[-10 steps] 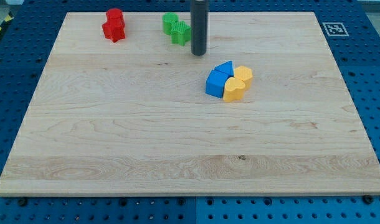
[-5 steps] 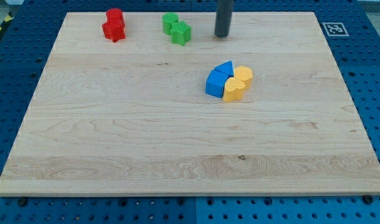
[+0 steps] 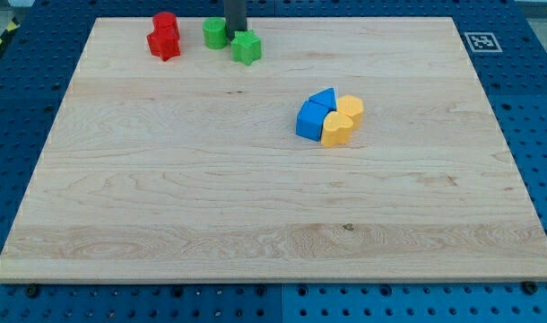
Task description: Push the green circle into the red circle
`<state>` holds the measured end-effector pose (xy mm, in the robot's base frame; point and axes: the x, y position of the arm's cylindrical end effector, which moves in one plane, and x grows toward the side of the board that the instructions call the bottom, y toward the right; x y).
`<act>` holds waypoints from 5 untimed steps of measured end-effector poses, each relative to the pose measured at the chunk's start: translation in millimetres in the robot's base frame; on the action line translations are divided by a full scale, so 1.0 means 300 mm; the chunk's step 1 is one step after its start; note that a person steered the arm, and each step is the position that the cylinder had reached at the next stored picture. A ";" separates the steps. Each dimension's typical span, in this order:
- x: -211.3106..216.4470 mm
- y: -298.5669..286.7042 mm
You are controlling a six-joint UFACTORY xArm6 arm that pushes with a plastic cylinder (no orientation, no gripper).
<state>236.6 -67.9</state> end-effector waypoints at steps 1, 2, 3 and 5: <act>0.002 -0.042; 0.031 -0.049; 0.053 -0.049; 0.026 -0.107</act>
<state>244.2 -100.0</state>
